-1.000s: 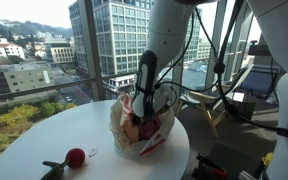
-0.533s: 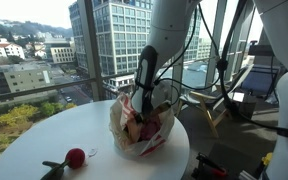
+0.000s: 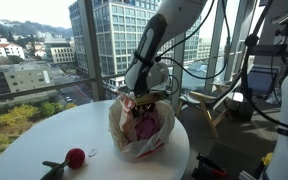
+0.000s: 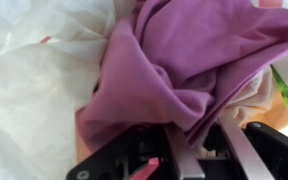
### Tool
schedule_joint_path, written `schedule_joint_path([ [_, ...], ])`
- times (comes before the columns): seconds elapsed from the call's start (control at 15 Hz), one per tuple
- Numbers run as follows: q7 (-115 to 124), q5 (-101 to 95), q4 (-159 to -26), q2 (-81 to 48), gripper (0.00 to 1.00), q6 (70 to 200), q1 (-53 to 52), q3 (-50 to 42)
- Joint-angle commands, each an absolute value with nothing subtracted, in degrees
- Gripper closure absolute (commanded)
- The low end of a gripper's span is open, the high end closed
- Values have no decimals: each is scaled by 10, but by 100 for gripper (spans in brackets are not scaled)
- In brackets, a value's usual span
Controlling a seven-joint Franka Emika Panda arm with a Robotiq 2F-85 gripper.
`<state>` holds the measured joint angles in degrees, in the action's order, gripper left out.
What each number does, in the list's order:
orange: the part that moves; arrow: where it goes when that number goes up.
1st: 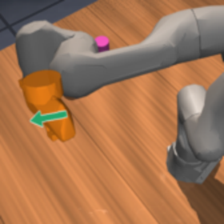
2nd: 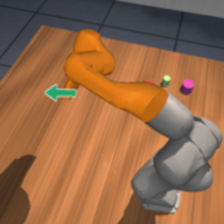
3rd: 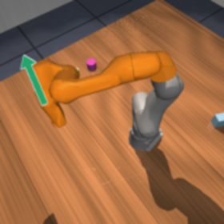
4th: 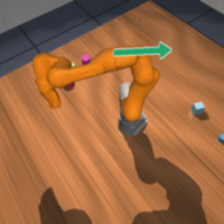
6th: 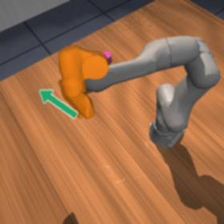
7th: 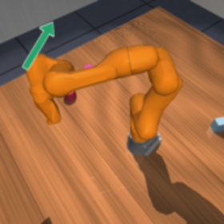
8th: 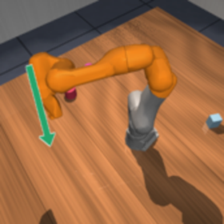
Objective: Take the items out of the white plastic bag.
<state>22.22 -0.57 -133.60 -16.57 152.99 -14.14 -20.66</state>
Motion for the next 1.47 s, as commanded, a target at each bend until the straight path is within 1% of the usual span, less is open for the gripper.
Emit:
schedule_joint_path([
  [0.0, 259, -39, -1366, -61, 92, 1499, -106, -165],
  [0.47, 206, 7, -1424, 94, 92, 1517, -52, -61],
  [0.67, 140, 59, -1447, 155, 92, 1523, -64, -22],
  [0.8, 103, 83, -1447, 172, 92, 1524, -81, 1],
  [1.13, 23, 122, -1412, 112, 91, 1536, -138, 53],
  [1.4, 16, 90, -1362, 24, 91, 1548, -145, 96],
])
